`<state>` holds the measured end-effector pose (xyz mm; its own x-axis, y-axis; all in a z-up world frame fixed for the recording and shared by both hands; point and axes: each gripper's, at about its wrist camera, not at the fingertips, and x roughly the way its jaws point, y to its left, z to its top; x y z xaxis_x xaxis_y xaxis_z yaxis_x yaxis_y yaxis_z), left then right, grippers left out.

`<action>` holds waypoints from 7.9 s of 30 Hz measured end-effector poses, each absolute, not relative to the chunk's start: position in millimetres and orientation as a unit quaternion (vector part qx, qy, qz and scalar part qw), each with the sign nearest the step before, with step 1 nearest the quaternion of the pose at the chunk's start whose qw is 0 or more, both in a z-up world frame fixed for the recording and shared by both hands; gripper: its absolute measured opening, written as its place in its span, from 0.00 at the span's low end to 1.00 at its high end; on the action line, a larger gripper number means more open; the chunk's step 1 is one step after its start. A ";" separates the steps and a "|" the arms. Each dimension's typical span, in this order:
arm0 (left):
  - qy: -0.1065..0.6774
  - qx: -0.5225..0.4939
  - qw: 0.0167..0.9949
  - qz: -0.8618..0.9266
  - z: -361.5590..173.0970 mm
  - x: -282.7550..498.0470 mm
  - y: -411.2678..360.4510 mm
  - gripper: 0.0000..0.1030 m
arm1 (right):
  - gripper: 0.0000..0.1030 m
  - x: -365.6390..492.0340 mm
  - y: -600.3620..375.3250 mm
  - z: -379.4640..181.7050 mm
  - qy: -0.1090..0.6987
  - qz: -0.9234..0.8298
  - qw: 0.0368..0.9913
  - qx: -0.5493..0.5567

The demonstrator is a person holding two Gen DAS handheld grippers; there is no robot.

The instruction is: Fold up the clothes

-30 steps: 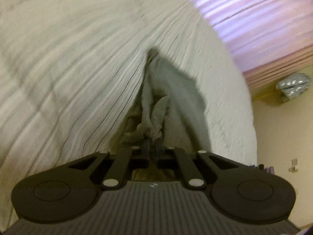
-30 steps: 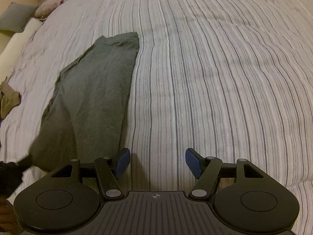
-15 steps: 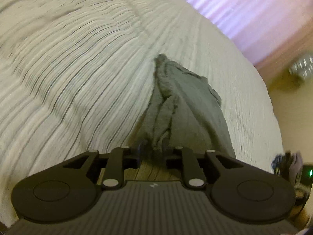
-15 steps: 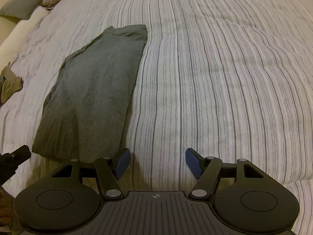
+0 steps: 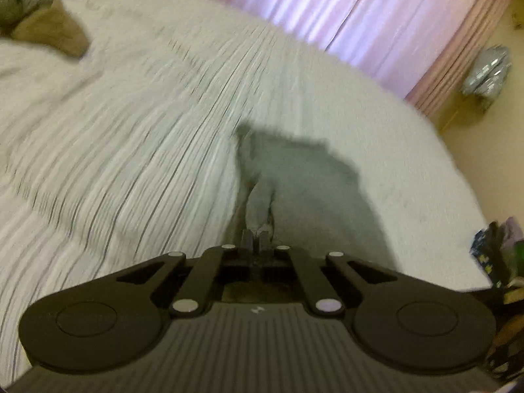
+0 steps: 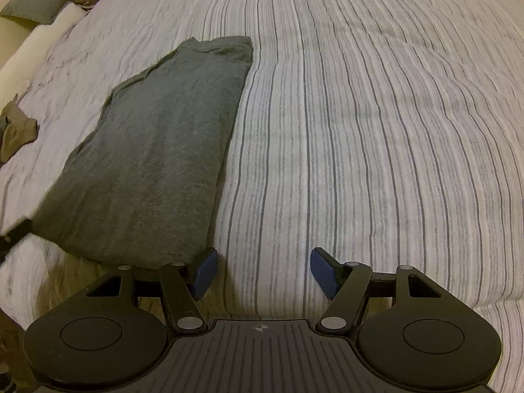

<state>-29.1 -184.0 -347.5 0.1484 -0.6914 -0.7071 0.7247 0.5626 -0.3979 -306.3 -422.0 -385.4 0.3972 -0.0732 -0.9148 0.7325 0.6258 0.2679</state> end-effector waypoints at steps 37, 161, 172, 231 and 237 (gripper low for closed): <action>0.460 0.113 0.680 -0.559 -353.8 -3.0 -220.8 0.00 | 0.48 -296.6 -430.9 -400.3 0.434 -0.235 0.766 0.413; 0.560 -0.174 0.720 -0.371 -383.8 83.8 -157.5 0.47 | 0.84 -321.1 -509.7 -380.1 0.371 -0.193 0.774 0.475; 0.558 -0.224 0.721 -0.345 -407.6 71.5 -163.6 0.47 | 0.70 -146.4 -582.4 -448.0 0.416 0.039 0.797 0.436; 0.355 0.154 0.736 -0.555 -422.6 110.2 -468.8 0.14 | 0.54 -120.3 -596.2 -460.1 0.356 -0.214 0.907 0.069; 0.422 0.068 0.749 -0.506 -420.7 148.0 -461.6 0.03 | 0.54 -159.0 -651.0 -449.0 0.308 -0.261 0.871 0.281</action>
<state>148.0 -461.6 -420.7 0.1322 -0.7006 -0.7012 0.8161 0.4784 -0.3241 -159.0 -651.0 -449.0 0.6742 -0.2818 -0.6827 0.6274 0.7062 0.3280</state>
